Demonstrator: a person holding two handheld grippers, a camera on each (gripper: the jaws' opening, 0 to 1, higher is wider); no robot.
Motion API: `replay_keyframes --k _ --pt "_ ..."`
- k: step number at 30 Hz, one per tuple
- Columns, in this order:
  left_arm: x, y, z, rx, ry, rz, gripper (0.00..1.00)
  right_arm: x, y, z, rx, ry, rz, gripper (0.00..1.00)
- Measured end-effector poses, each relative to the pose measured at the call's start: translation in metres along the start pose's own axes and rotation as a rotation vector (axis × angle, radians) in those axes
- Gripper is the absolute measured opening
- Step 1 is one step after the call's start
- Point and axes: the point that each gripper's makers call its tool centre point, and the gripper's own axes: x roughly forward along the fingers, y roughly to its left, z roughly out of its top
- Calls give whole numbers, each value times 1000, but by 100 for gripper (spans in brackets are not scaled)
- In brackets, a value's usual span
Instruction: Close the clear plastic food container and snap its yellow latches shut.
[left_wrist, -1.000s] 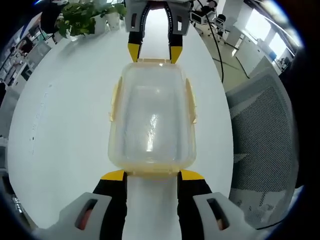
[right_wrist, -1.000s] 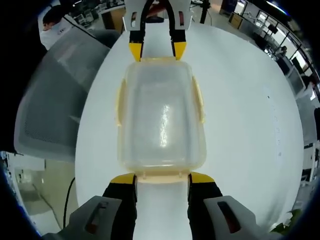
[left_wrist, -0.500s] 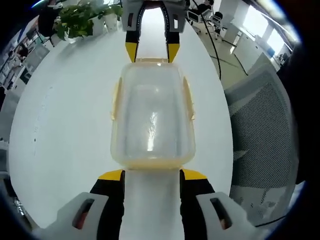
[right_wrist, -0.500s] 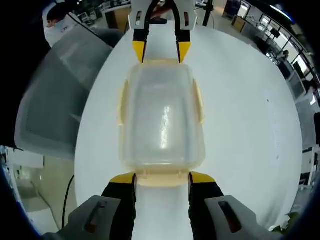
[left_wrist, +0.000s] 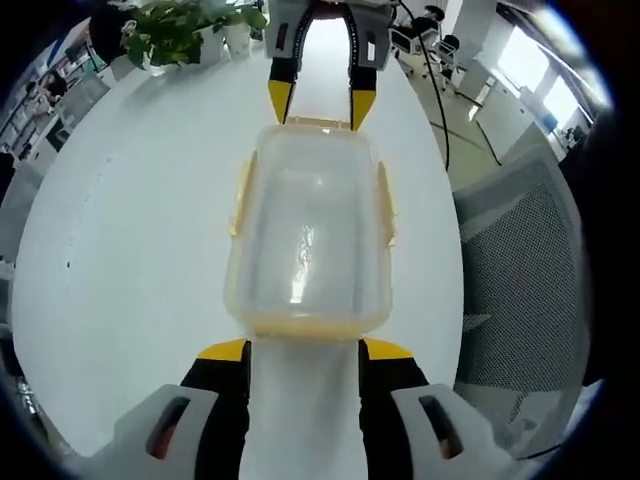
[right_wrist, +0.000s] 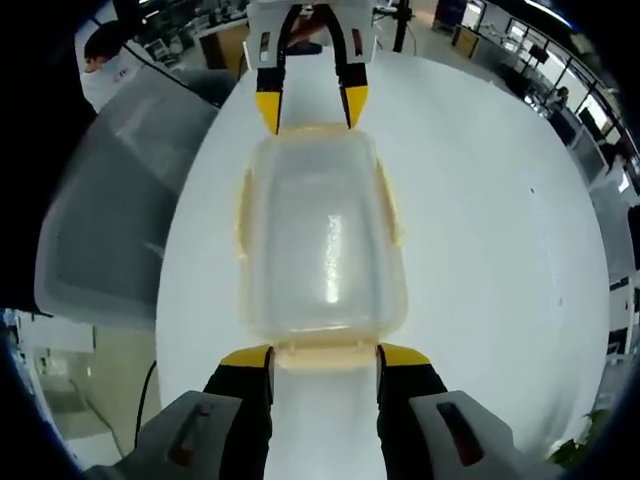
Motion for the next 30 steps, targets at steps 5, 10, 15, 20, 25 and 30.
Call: replay_keyframes --k 5,10,15,20,25,30 --pt "-2 -2 0 -104 -9 -18 36 -4 2 2 91 -30 10 38" --pt "-1 -3 -3 -194 -11 -28 37 -6 -3 3 207 -71 -6 39" --pt "-1 -1 -7 -278 -9 -13 38 -9 -8 6 312 -117 -20 40" --pt "-2 2 -7 -418 -34 -24 38 -8 -13 6 452 -138 -27 40" --pt "-7 4 10 -610 -143 -69 37 -7 -16 7 573 -172 -19 40" --pt "-7 8 7 -682 -130 -62 36 -6 -19 3 639 -177 -24 39"
